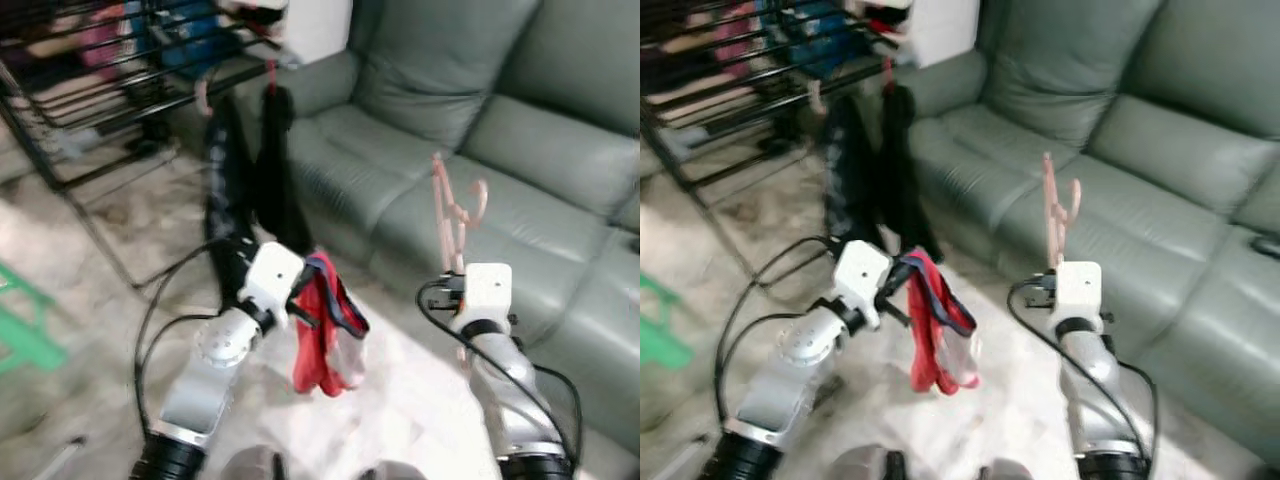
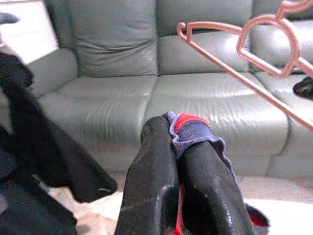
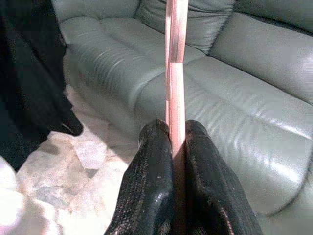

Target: Hang hanger

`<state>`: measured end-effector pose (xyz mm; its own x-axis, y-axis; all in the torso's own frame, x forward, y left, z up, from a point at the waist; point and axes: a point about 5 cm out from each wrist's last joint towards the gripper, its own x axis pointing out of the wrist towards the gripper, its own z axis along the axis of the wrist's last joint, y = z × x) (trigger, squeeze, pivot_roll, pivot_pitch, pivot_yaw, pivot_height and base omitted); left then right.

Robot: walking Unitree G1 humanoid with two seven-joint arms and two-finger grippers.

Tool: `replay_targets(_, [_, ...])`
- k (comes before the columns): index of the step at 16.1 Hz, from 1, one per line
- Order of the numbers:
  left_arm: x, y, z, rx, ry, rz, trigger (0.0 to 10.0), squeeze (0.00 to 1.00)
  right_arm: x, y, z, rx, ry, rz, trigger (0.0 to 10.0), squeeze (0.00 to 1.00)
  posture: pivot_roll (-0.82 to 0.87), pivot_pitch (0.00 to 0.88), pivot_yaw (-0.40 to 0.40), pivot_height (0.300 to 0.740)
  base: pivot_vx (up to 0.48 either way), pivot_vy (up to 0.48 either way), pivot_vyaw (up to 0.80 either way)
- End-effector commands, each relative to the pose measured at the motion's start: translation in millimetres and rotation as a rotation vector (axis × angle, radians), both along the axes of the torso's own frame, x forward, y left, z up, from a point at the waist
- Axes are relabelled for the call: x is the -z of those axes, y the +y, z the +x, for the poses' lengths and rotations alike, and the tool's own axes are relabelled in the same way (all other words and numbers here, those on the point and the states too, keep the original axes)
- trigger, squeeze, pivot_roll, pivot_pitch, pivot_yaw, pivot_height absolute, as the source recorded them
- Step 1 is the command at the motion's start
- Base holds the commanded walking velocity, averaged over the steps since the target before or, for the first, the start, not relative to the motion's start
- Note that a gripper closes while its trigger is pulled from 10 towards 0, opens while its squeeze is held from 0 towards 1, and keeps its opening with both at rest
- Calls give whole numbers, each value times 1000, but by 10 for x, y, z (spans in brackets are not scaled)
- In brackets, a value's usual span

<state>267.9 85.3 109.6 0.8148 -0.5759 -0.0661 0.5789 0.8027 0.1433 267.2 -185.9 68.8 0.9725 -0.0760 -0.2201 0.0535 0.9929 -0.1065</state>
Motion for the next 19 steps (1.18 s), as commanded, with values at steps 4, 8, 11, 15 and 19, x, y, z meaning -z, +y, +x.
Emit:
replay_targets(4, [-59, -28, 1, 16, -29, -5, 10000, 0, -27, -30, 6, 15, -16, -5, 10000, 0, -5, 35, 3, 740, 0, -471, 0])
replay_targets(8, [-47, -11, 2, 6, -26, 5, 10000, 0, -23, -25, 3, 17, -14, -2, 10000, 0, -2, 32, 5, 740, 0, -110, 0])
replay_targets(11, [-40, -11, 1, -4, -20, -4, 10000, 0, -21, -19, 4, 14, -13, -2, 10000, 0, -1, 26, 6, 740, 0, 0, 0])
replay_targets(15, [-41, 4, 12, -16, -21, -5, 10000, 0, -18, -20, 9, 12, -12, -7, 10000, 0, -1, 23, 6, 740, 0, 0, 0])
replay_targets(19, [-59, 54, 60, -49, -65, 41, 10000, 0, -20, -41, -26, -20, 1, -11, 10000, 0, -2, 22, 6, 740, 0, 0, 0])
